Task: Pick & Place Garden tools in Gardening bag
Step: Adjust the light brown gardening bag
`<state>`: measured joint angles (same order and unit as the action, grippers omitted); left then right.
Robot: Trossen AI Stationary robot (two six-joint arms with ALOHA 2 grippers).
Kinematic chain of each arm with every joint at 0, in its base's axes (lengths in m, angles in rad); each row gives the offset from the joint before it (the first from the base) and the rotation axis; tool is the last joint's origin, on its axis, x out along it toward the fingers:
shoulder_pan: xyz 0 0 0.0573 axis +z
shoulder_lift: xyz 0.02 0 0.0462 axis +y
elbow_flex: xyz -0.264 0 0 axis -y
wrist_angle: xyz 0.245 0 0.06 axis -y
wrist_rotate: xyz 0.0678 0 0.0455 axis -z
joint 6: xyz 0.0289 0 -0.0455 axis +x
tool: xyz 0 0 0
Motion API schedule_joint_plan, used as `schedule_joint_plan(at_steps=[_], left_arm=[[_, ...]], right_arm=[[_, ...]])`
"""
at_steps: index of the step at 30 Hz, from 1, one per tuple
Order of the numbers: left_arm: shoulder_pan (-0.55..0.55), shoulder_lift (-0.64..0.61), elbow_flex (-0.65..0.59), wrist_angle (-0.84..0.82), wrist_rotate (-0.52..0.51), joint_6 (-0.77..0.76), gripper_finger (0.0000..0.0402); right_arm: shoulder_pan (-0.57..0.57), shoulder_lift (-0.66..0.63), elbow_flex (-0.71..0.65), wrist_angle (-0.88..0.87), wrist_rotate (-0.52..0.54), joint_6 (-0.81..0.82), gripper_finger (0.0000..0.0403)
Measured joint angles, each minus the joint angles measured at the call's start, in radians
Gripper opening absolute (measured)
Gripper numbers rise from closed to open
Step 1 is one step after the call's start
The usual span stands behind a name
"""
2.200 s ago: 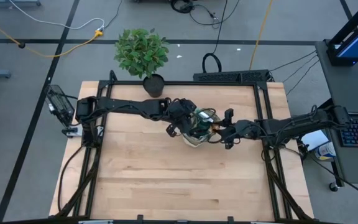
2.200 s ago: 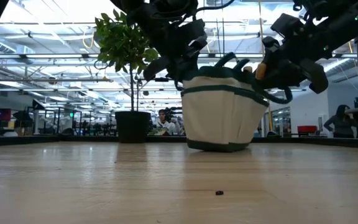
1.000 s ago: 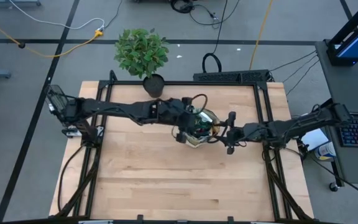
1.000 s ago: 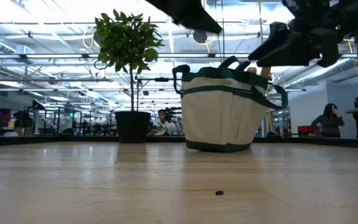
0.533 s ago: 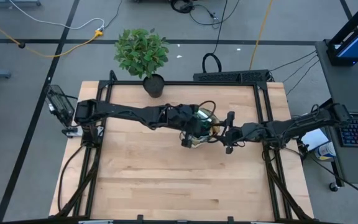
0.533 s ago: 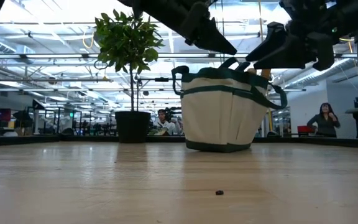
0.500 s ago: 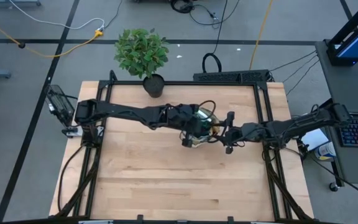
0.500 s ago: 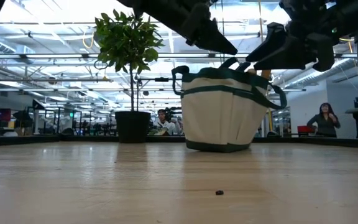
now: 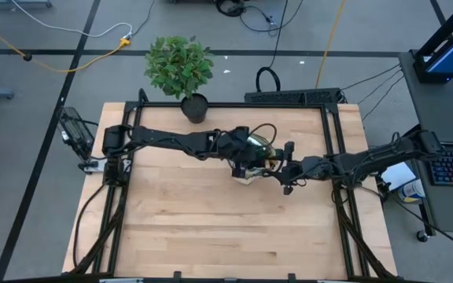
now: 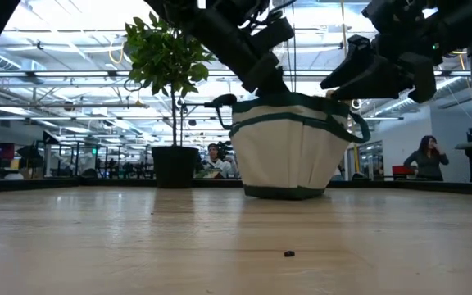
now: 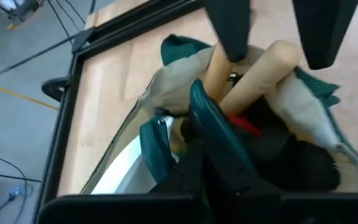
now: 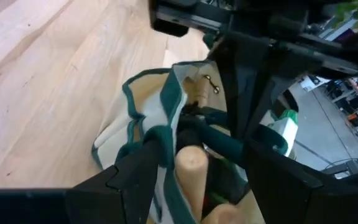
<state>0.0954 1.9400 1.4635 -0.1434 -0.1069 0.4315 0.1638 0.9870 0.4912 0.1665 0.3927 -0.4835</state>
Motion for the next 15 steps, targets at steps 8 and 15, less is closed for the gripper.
schedule_joint_plan(at_steps=[8, 15], left_arm=[[0.042, 0.019, 0.001, -0.075, 0.057, -0.044, 0.0005], [0.032, 0.033, 0.001, -0.087, 0.08, -0.019, 0.0019]], right_arm=[[0.0, 0.028, 0.0, 0.035, -0.001, -0.011, 0.0224], [0.0, 0.028, 0.0, 0.057, -0.001, -0.051, 0.0224]])
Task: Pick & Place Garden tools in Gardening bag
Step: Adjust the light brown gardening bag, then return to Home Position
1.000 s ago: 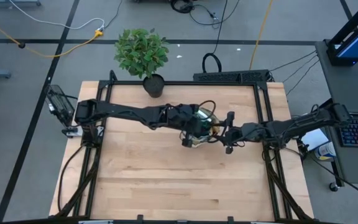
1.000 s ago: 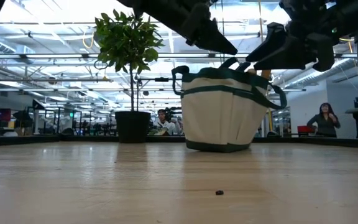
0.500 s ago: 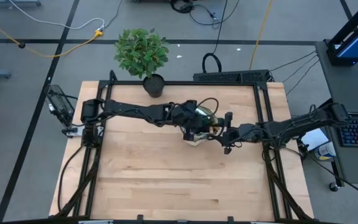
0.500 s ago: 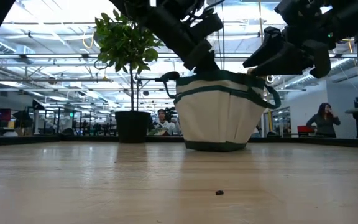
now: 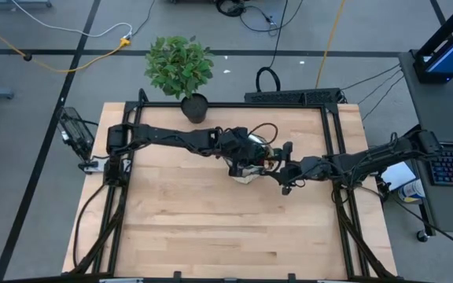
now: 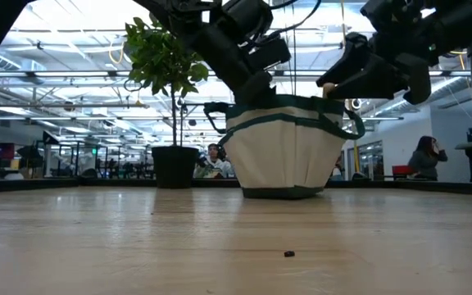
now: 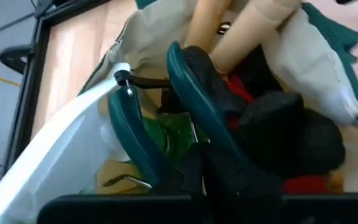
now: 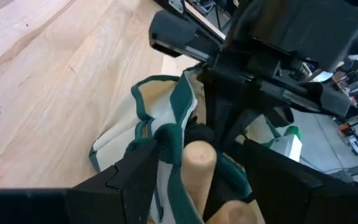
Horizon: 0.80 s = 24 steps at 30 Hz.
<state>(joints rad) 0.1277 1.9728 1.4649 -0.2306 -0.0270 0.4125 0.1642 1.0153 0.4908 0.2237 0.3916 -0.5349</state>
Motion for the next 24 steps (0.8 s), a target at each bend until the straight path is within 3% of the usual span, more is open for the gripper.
schedule_joint_plan(at_steps=[8, 12, 17, 20, 24], left_arm=[[-0.034, -0.147, -0.002, -0.054, -0.062, 0.064, 0.0004], [-0.043, -0.264, -0.002, -0.113, -0.055, 0.063, 0.0018], [-0.045, -0.43, -0.002, -0.239, -0.052, -0.02, 0.0017], [-0.036, -0.528, -0.001, -0.325, -0.052, -0.087, 0.0005], [-0.04, -0.637, -0.001, -0.471, -0.052, -0.165, 0.0011]], right_arm=[[0.005, -0.023, 0.001, 0.049, -0.004, -0.012, 0.0224], [0.026, -0.065, 0.002, 0.085, -0.032, -0.017, 0.0224], [0.066, -0.156, 0.002, 0.116, -0.084, 0.034, 0.0221], [0.067, -0.227, 0.002, 0.067, -0.143, 0.119, 0.0199], [0.067, -0.314, 0.002, -0.001, -0.161, 0.168, 0.0134]])
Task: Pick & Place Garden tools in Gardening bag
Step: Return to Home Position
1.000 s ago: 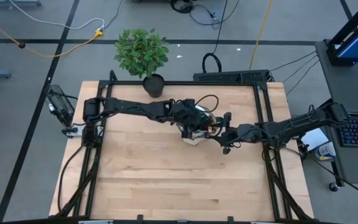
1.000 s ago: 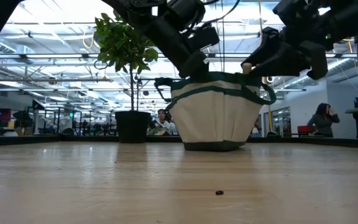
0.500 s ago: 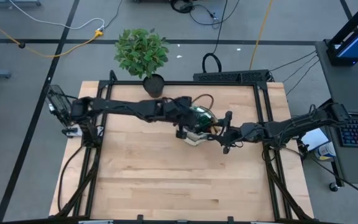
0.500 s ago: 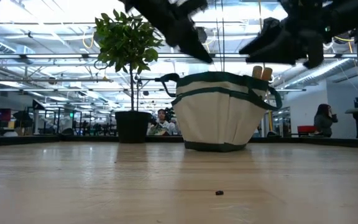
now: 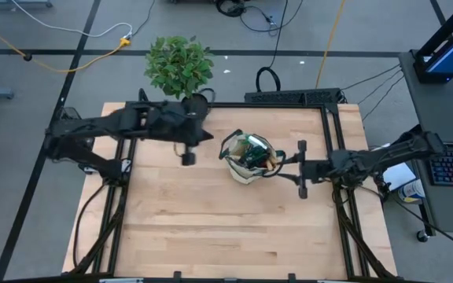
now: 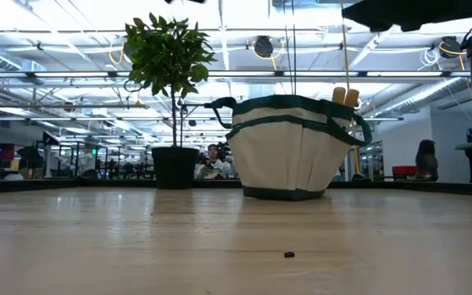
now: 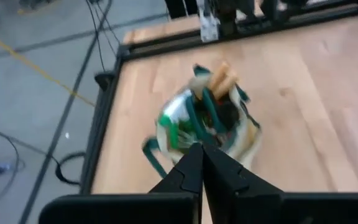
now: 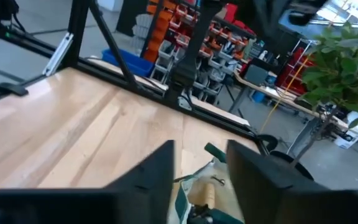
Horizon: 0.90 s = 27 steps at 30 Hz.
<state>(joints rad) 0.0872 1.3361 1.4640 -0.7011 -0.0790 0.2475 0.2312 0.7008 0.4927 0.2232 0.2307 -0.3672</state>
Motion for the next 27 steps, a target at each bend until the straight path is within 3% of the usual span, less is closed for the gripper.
schedule_joint_plan(at_steps=[6, 9, 17, 27], left_arm=[[-0.036, -0.169, -0.137, -0.02, -0.122, -0.071, 0.0004], [-0.041, -0.285, -0.264, 0.056, -0.183, -0.094, 0.0008], [-0.041, -0.63, -0.596, 0.222, -0.185, -0.196, 0.0006], [-0.041, -0.932, -0.835, 0.339, -0.185, -0.238, 0.0011]], right_arm=[[-0.001, -0.09, 0.0, -0.089, 0.004, 0.057, 0.0012], [-0.006, -0.116, 0.0, -0.103, 0.007, 0.125, 0.0011], [-0.046, -0.169, 0.0, -0.199, 0.005, 0.252, 0.0001], [-0.068, -0.276, -0.001, -0.338, -0.041, 0.319, 0.0]])
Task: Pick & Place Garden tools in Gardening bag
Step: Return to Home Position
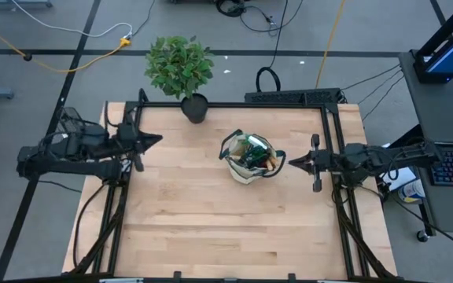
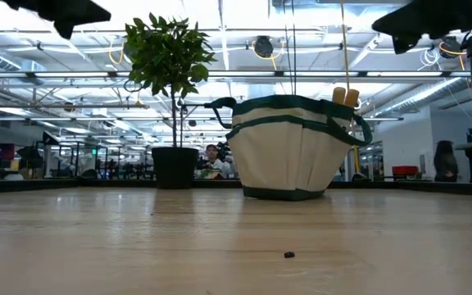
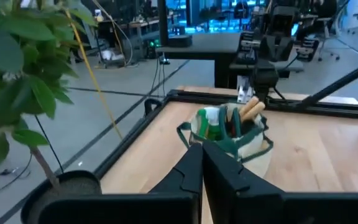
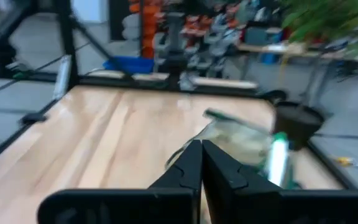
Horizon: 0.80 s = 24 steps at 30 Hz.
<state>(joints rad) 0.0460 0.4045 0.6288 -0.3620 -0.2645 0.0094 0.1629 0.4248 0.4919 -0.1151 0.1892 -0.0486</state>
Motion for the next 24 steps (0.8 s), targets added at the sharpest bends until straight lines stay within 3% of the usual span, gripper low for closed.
schedule_joint_plan(at_steps=[6, 14, 24], left_arm=[[0.0, -0.087, -0.131, 0.061, 0.001, 0.004, 0.0012], [0.0, -0.182, -0.316, 0.306, 0.056, 0.064, 0.0005], [0.0, -0.339, -0.416, 0.312, 0.071, 0.073, 0.0024]], right_arm=[[-0.001, -0.071, -0.079, -0.012, -0.09, 0.039, 0.0], [-0.001, -0.198, -0.235, 0.119, -0.109, 0.021, 0.0], [0.0, -0.339, -0.245, 0.005, -0.141, 0.032, 0.0]])
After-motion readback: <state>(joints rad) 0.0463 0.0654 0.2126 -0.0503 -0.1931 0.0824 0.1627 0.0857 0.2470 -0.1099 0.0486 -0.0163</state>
